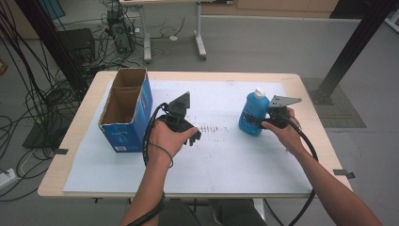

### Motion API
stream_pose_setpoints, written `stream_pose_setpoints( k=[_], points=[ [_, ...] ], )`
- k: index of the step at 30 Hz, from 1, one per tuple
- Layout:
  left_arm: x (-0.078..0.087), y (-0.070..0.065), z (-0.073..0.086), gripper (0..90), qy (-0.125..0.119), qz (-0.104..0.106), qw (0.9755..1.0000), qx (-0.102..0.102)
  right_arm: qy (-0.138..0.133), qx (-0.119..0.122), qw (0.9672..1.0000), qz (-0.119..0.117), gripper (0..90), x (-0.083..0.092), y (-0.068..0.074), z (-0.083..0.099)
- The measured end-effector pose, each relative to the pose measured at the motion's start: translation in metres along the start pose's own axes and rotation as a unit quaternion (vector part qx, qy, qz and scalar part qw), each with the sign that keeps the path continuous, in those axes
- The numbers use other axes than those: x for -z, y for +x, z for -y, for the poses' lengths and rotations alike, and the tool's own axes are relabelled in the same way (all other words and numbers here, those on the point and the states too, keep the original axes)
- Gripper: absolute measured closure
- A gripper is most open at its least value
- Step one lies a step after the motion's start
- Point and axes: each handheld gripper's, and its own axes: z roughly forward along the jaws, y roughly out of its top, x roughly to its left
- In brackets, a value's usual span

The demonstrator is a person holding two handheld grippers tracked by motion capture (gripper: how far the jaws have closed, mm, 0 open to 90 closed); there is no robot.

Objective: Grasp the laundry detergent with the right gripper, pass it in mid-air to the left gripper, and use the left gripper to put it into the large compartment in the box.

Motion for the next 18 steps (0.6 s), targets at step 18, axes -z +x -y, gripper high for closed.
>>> stream_pose_setpoints(
  k=[18],
  points=[
    [0.0020,0.0003,0.0004,5.3,-0.003,-0.002,1.0000,0.001,-0.003,0.001,1.0000,-0.001,43.8,0.0000,-0.0002,0.0007]
  ],
)
